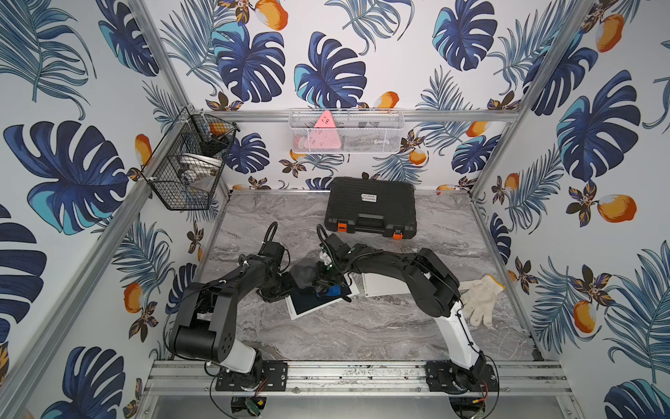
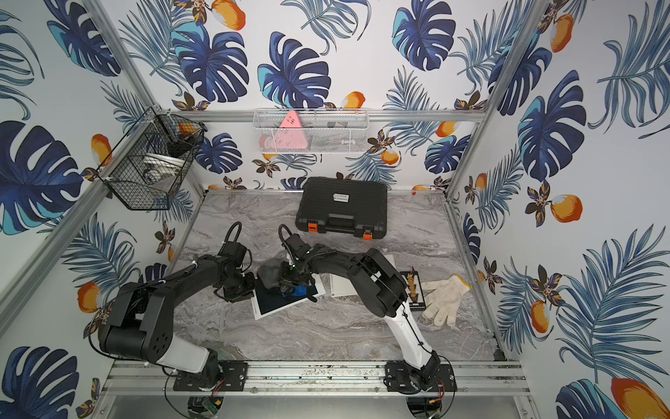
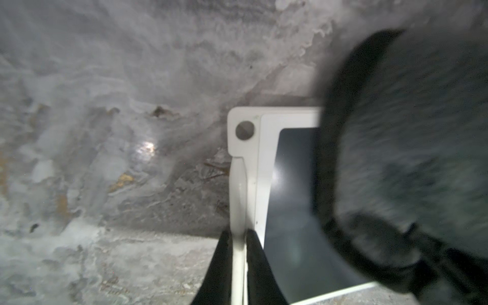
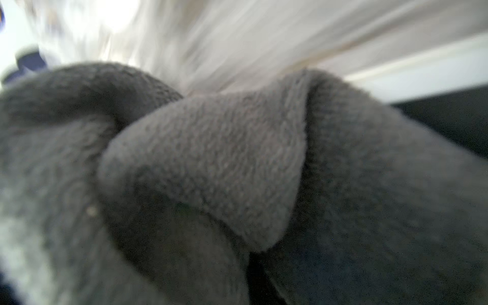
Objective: Wipe the drawing tablet
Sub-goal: Wipe the dirt from the drawing tablet.
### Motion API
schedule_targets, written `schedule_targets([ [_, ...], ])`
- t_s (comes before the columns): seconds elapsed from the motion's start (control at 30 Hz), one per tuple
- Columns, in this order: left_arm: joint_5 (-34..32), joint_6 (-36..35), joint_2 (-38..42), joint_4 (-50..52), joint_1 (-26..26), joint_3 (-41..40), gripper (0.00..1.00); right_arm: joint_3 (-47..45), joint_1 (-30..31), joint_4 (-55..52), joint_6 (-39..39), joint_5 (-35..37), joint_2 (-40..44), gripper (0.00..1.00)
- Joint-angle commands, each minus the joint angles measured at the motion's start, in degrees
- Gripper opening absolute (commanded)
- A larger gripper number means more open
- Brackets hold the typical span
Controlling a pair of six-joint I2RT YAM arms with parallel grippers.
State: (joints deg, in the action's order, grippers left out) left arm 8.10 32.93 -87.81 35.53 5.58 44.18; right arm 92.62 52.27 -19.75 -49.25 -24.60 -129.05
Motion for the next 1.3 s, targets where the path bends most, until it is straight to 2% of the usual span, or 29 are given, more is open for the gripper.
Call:
schedule_targets([
  [0.0, -2.13, 1.26, -1.66, -1.47, 0.19, -2.57, 0.12, 2.06, 3.66, -5.15, -3.77, 0.91, -3.00, 0.00],
  [0.17, -2.12, 2.16, -0.83, -2.04, 0.17, -4.01, 0.11, 4.13, 5.72, -3.87, -7.30, -1.32, -5.44, 0.00],
  [0.43, -2.63, 2.62, -0.17, -1.52, 0.21, -4.02, 0.10, -15.32, -4.08, -1.13, -6.13, 2.28, 8.14, 0.00],
  [0.53, -2.48, 2.67, -0.08, -1.81, 0.21, -4.29, 0.10, -20.00, -5.69, -1.27, -5.09, 3.02, 12.20, 0.00],
  [0.7, -2.30, 2.69, -0.01, -1.79, 0.22, -4.55, 0.10, -19.46, -1.11, 0.52, -7.82, 2.00, 11.48, 0.00],
  [0.9, -1.71, 3.19, 0.27, -2.10, 0.17, -5.04, 0.10, -11.71, 6.35, 4.46, -14.08, -1.37, 4.90, 0.00],
  [1.07, -1.34, 3.63, 0.27, -2.88, 0.22, -6.09, 0.10, -8.15, 8.84, 9.50, -19.70, -4.35, 0.62, 0.00],
  [1.27, -1.33, 3.64, 0.10, -2.92, 0.19, -5.78, 0.10, -9.10, 9.70, 17.19, -27.10, -6.48, -1.56, 0.00],
])
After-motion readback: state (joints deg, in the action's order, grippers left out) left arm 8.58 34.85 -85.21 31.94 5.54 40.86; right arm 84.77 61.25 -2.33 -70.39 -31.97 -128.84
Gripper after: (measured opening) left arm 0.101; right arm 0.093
